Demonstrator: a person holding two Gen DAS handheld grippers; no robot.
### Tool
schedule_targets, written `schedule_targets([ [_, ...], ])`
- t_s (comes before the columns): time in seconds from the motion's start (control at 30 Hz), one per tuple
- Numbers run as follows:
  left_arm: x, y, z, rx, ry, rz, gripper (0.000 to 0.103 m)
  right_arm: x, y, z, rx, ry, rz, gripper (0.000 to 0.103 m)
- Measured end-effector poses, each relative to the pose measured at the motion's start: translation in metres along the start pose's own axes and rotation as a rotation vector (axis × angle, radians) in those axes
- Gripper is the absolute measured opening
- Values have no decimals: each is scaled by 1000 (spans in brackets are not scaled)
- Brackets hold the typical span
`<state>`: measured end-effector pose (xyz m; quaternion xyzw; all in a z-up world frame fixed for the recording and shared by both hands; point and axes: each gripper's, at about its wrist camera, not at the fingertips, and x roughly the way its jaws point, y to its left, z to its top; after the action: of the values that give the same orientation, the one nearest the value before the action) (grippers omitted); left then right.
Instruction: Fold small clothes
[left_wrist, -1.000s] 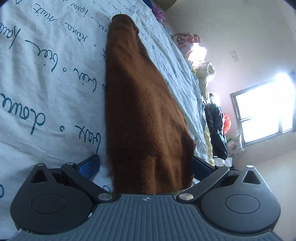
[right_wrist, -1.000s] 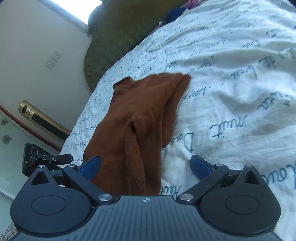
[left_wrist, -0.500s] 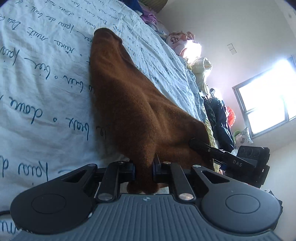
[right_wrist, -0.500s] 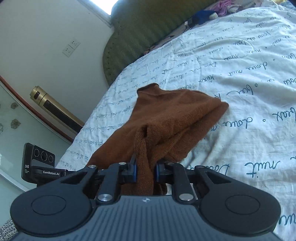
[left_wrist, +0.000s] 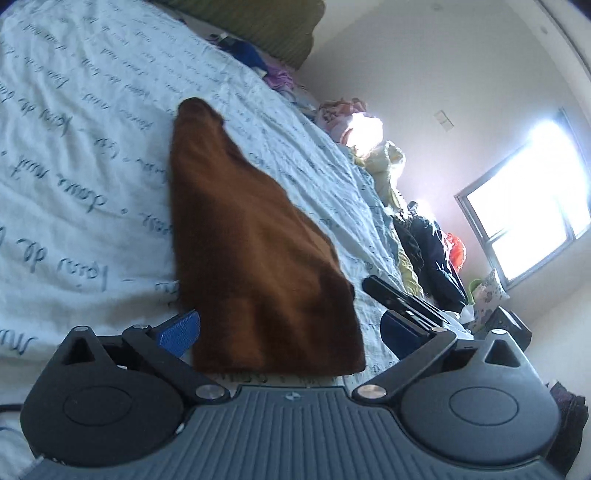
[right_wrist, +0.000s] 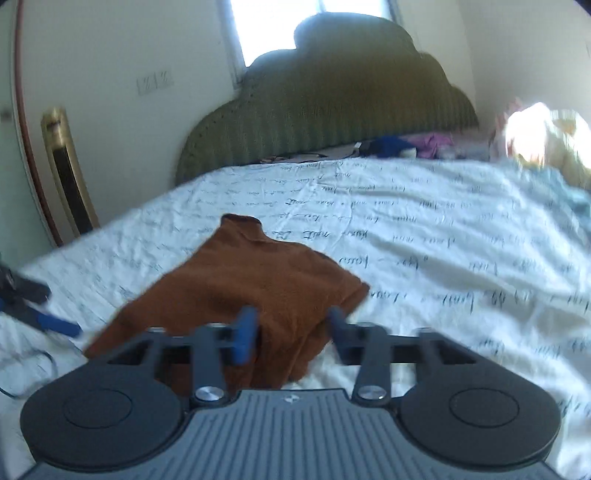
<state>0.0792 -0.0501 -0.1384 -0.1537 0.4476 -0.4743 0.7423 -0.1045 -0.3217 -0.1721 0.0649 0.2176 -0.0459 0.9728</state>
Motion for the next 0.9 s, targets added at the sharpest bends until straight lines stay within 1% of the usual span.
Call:
schedule_targets([
  [0.03, 9, -7, -4, 34, -11, 33, 102, 9, 8, 2, -46, 20, 39, 13],
  [0.1, 37, -9, -12, 38, 41, 98, 100, 35, 23, -3, -175, 87, -43, 12],
  [0.13, 48, -4, -21, 38, 52, 154, 99, 49, 21, -7, -204, 121, -82, 12],
  [0.17, 52, 0, -28, 58, 44, 185, 99, 60, 14, -10, -195, 149, -116, 12],
  [0.2, 53, -3, -32, 97, 24, 191, 101, 64, 3, -9, -143, 163, -119, 13],
  [0.23, 51, -5, -36, 119, 21, 212, 101, 59, -6, -5, -70, 156, -92, 13],
  [0.27, 47, -7, -37, 110, 19, 223, 101, 51, -8, -2, -44, 139, -76, 15],
  [0.33, 38, -9, -37, 82, 24, 228, 101, 38, 2, 2, -94, 116, -100, 15],
  [0.37, 32, -11, -36, 74, 9, 229, 101, 29, 8, 3, -114, 95, -102, 15],
  [0.4, 26, -15, -36, 78, -10, 224, 101, 27, 11, 6, -116, 85, -85, 15],
  [0.43, 21, -20, -35, 91, -29, 216, 101, 26, 12, 9, -111, 75, -71, 15],
  [0.5, 7, -34, -35, 106, -88, 206, 102, 32, 10, 16, -102, 42, -94, 15],
  [0.53, 3, -40, -33, 116, -113, 188, 102, 41, 5, 20, -82, 48, -101, 15],
  [0.6, 5, -50, -30, 133, -136, 157, 103, 59, -12, 27, -1, 63, -72, 15],
  [0.67, 21, -58, -27, 179, -121, 156, 103, 82, -30, 29, 71, 96, -17, 15],
  [0.7, 36, -53, -26, 174, -83, 166, 103, 94, -36, 26, 90, 133, -10, 15],
  [0.73, 50, -46, -26, 159, -45, 193, 102, 110, -41, 22, 71, 182, -64, 15],
  [0.77, 63, -37, -28, 145, -17, 218, 102, 120, -47, 17, 43, 191, -104, 14],
  [0.8, 71, -32, -32, 159, -10, 228, 103, 124, -55, 16, 61, 169, -123, 14],
  [0.83, 73, -35, -37, 223, -37, 241, 103, 127, -67, 16, 129, 175, -116, 14],
  [0.87, 73, -38, -41, 251, -37, 261, 103, 128, -74, 17, 166, 177, -99, 14],
  [0.9, 72, -39, -44, 258, -39, 269, 103, 127, -75, 17, 160, 172, -105, 14],
])
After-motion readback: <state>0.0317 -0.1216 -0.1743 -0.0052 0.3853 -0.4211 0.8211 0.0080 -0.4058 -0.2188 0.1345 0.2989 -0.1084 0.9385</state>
